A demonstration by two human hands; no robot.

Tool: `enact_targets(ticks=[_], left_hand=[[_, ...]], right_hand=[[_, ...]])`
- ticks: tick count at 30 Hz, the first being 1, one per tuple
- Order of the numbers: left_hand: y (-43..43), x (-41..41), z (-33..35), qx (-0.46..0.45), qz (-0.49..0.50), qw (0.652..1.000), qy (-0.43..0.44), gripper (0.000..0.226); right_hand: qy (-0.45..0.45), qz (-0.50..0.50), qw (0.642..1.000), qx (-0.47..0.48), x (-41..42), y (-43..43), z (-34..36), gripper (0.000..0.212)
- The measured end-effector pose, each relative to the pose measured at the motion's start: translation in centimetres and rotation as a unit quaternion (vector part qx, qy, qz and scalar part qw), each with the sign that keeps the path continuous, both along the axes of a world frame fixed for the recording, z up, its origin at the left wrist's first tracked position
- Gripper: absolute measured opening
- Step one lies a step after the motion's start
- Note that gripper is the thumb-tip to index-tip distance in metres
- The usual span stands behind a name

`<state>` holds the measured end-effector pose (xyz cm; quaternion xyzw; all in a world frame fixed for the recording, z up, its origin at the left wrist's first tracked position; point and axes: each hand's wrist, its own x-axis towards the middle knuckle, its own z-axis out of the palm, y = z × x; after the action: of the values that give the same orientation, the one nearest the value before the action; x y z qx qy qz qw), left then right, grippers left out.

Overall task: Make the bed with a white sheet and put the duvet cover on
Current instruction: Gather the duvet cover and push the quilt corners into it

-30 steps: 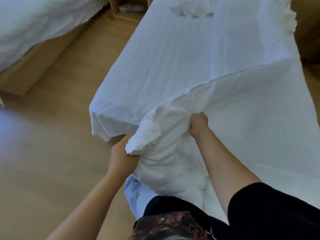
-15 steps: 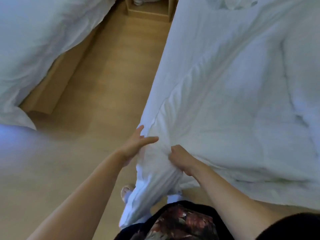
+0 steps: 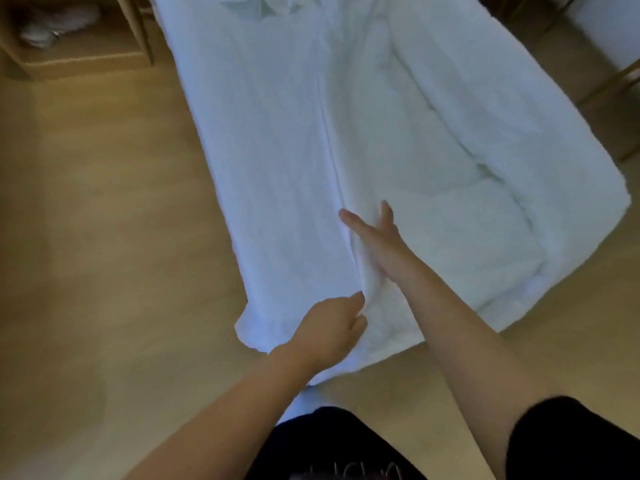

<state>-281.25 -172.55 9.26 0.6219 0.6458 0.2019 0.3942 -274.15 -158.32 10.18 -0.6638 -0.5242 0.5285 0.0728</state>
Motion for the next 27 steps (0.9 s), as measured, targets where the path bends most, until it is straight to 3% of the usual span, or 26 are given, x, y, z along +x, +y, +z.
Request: enact_targets(ticks=[1, 2, 4, 6, 7, 9, 10, 11, 13, 14, 16, 18, 20, 22, 23, 25, 27], left_hand=[[-0.2, -0.5, -0.1, -0.002, -0.034, 0.999, 0.024, 0.038], [-0.1, -1.3, -0.1, -0.006, -0.042, 0.999, 0.024, 0.04], [0.5, -3.4, -0.7, -0.019, -0.011, 0.999, -0.03, 0.037], [2.1, -6.6, -0.8, -0.079, 0.075, 0.984, -0.143, 0.016], [3.5, -8.6, -0.6, -0.112, 0.152, 0.958, -0.215, 0.012], [8.1, -12.3, 0.0, -0.178, 0.292, 0.867, -0.363, 0.015], [11.2, -13.9, 0.3, -0.196, 0.318, 0.839, -0.396, 0.027], [14.6, -14.9, 0.9, -0.209, 0.312, 0.832, -0.407, 0.051], [21.0, -15.7, 1.9, -0.213, 0.291, 0.853, -0.378, 0.103], [23.7, -15.6, 2.0, -0.189, 0.285, 0.872, -0.351, 0.105], [27.1, -15.5, 1.7, -0.124, 0.249, 0.931, -0.237, 0.071], [27.9, -17.2, 0.7, -0.074, 0.22, 0.966, -0.113, 0.052], [27.5, -20.8, -0.1, -0.035, 0.208, 0.975, -0.064, 0.05], [26.9, -24.5, -0.4, 0.004, 0.165, 0.986, -0.033, 0.045], [26.7, -25.9, -0.5, 0.024, 0.132, 0.99, -0.033, 0.041], [26.0, -27.5, -0.5, 0.037, 0.047, 0.995, -0.076, 0.029], [25.1, -28.8, -0.7, 0.01, 0.012, 0.993, -0.116, 0.022]], right_hand=[[-0.042, 0.058, 0.997, -0.013, -1.9, 0.7, -0.6, 0.107], [-0.104, 0.124, 0.987, -0.013, -3.6, 1.1, -1.4, 0.103], [-0.194, 0.175, 0.964, 0.046, -5.4, 1.7, -2.4, 0.051], [-0.157, 0.126, 0.973, 0.114, -5.8, 2.2, -1.6, 0.013], [-0.123, 0.1, 0.978, 0.137, -5.7, 2.4, -1.0, 0.009], [-0.114, 0.109, 0.969, 0.19, -5.7, 2.0, 1.3, 0.021], [-0.122, 0.138, 0.959, 0.214, -5.8, 1.4, 2.7, 0.025], [-0.124, 0.168, 0.95, 0.232, -6.0, 0.5, 3.7, 0.022], [-0.126, 0.242, 0.933, 0.235, -6.7, -1.6, 4.5, 0.016], [-0.124, 0.271, 0.927, 0.226, -7.3, -2.6, 4.6, 0.015], [-0.106, 0.294, 0.93, 0.195, -8.9, -3.6, 4.0, 0.024], [-0.06, 0.24, 0.962, 0.113, -10.8, -2.3, 3.3, 0.019], [0.03, 0.036, 0.995, 0.088, -13.0, 1.4, 2.5, 0.027], [0.095, -0.191, 0.971, 0.107, -16.3, 6.8, 2.0, 0.042], [0.103, -0.228, 0.962, 0.109, -18.6, 9.7, 1.9, 0.059], [0.023, -0.179, 0.978, 0.109, -23.7, 15.0, 1.4, 0.092], [-0.095, -0.094, 0.984, 0.119, -28.3, 19.1, 0.5, 0.09]])
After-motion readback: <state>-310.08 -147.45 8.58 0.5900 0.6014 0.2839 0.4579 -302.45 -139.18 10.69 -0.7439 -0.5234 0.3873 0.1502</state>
